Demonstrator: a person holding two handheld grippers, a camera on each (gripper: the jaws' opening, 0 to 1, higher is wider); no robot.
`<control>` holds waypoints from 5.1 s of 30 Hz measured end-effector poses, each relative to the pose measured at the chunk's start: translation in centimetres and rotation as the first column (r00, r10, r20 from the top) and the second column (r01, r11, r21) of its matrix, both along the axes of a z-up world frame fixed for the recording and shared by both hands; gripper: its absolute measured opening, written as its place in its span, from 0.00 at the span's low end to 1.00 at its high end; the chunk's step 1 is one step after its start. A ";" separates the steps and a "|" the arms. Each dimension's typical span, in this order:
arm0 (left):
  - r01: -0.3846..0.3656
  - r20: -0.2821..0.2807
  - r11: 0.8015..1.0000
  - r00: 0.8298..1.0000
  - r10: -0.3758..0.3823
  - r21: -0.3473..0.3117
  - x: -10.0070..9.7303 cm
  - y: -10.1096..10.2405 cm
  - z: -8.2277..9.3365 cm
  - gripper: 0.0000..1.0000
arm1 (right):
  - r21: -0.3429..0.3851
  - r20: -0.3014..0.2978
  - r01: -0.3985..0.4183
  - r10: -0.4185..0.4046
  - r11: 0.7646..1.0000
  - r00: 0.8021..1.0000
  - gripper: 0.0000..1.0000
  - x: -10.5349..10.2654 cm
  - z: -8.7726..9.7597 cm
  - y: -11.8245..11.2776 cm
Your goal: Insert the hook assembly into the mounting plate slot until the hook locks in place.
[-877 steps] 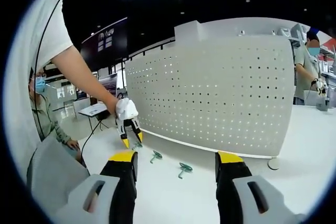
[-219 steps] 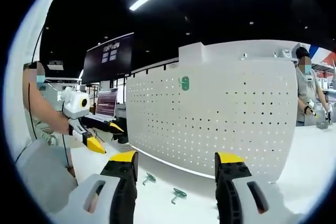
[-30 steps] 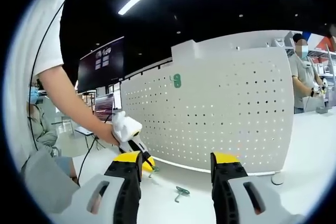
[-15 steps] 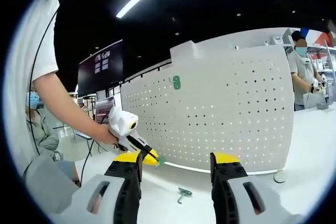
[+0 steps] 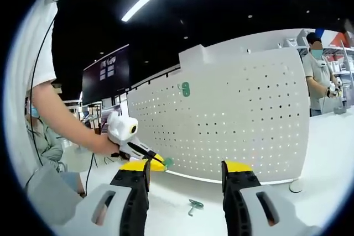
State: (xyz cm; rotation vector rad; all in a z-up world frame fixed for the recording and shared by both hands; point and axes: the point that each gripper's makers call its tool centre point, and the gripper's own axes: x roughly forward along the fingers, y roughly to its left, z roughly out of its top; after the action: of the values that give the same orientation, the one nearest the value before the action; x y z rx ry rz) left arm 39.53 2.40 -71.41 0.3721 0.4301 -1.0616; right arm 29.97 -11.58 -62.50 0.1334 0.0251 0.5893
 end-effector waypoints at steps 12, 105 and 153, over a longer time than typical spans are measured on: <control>-0.051 0.035 0.988 0.998 0.056 -0.148 -1.4 -0.3 3.1 0.03 | -0.001 0.000 -0.005 0.005 1.000 1.000 0.50 -0.1 0.0 0.1; -0.100 0.103 0.874 0.980 0.169 -0.476 -5.0 -3.6 12.2 0.03 | 0.136 0.042 -0.140 0.135 0.981 0.990 0.34 1.2 4.6 6.0; -0.123 0.108 0.860 0.973 0.202 -0.496 -5.0 -3.2 12.6 0.03 | 0.114 0.056 -0.185 0.179 0.976 0.982 0.04 3.9 5.5 10.7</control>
State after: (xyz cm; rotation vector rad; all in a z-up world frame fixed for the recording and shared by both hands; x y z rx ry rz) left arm 34.49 -0.81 -58.79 -0.0343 0.0399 -0.9272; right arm 33.90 -0.89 -57.02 0.2346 -0.0422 0.7773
